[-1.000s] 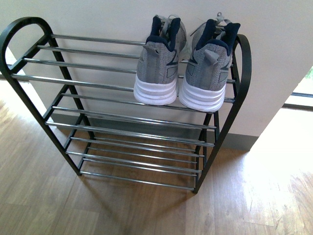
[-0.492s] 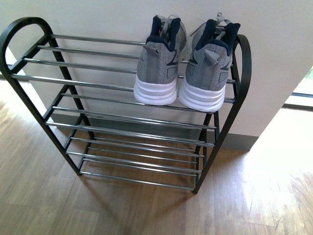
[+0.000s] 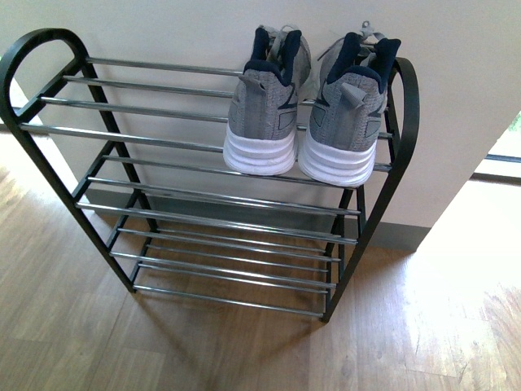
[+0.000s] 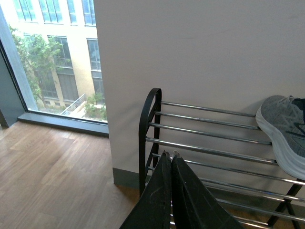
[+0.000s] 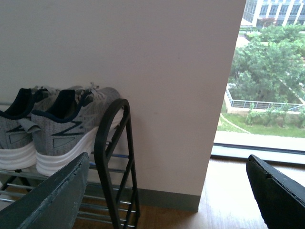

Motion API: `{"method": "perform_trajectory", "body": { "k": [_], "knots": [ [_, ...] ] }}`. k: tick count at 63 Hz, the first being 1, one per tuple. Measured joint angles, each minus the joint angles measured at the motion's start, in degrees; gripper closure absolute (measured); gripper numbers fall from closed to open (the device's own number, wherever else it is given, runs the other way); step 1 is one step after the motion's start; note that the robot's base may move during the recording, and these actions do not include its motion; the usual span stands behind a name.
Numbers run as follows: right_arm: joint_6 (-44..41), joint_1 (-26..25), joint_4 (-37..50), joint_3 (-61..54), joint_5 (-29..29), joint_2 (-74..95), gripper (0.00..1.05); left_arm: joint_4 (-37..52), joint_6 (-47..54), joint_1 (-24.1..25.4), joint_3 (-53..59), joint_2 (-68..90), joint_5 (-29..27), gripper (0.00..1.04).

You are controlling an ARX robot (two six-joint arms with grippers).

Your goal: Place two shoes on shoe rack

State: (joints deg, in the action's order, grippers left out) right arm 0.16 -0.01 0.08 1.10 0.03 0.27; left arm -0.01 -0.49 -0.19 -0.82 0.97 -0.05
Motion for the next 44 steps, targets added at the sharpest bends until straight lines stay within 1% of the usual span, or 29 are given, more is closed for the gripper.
{"method": "perform_trajectory", "body": {
  "k": [9, 10, 14, 16, 19, 21, 24, 26, 29, 31, 37, 39, 42, 44],
  "knots": [
    [0.00, 0.00, 0.00, 0.00, -0.02, 0.00, 0.09, 0.00, 0.00, 0.00, 0.00, -0.02, 0.04, 1.04],
    [0.00, 0.00, 0.00, 0.00, -0.02, 0.00, 0.09, 0.00, -0.02, 0.00, 0.00, -0.02, 0.02, 1.02],
    [0.00, 0.00, 0.00, 0.00, -0.02, 0.00, 0.09, 0.00, 0.00, 0.00, 0.00, -0.02, 0.02, 0.92],
    [0.00, 0.00, 0.00, 0.00, 0.00, 0.00, 0.09, 0.00, 0.00, 0.00, 0.00, -0.02, 0.02, 0.85],
    [0.00, 0.00, 0.00, 0.00, 0.00, 0.00, 0.09, 0.00, 0.00, 0.00, 0.00, -0.02, 0.02, 0.77],
    [0.00, 0.00, 0.00, 0.00, -0.02, 0.00, 0.09, 0.00, 0.00, 0.00, 0.00, -0.02, 0.02, 0.70],
    [0.00, 0.00, 0.00, 0.00, -0.02, 0.00, 0.09, 0.00, 0.00, 0.00, 0.00, -0.02, 0.02, 0.63],
    [0.00, 0.00, 0.00, 0.00, -0.02, 0.00, 0.09, 0.00, 0.00, 0.00, 0.00, -0.02, 0.02, 0.54],
    [0.00, 0.00, 0.00, 0.00, -0.07, 0.00, 0.09, 0.00, 0.00, 0.00, 0.00, -0.04, 0.00, 0.47],
    [0.00, 0.00, 0.00, 0.00, -0.11, 0.00, 0.09, 0.00, 0.00, 0.04, 0.00, -0.04, -0.13, 0.38],
    [0.00, 0.00, 0.00, 0.00, -0.07, 0.00, 0.09, 0.00, 0.00, 0.04, 0.00, -0.04, -0.07, 0.22],
    [0.00, 0.00, 0.00, 0.00, 0.00, 0.00, 0.09, 0.00, 0.00, 0.04, 0.00, -0.04, 0.00, 0.15],
    [0.00, -0.02, 0.00, 0.00, 0.11, -0.02, 0.09, 0.00, 0.07, 0.04, 0.00, -0.04, 0.11, 0.09],
    [0.00, 0.00, 0.00, 0.00, 0.13, -0.02, 0.09, 0.00, 0.20, 0.04, 0.00, -0.04, 0.11, 0.08]
  ]
}}
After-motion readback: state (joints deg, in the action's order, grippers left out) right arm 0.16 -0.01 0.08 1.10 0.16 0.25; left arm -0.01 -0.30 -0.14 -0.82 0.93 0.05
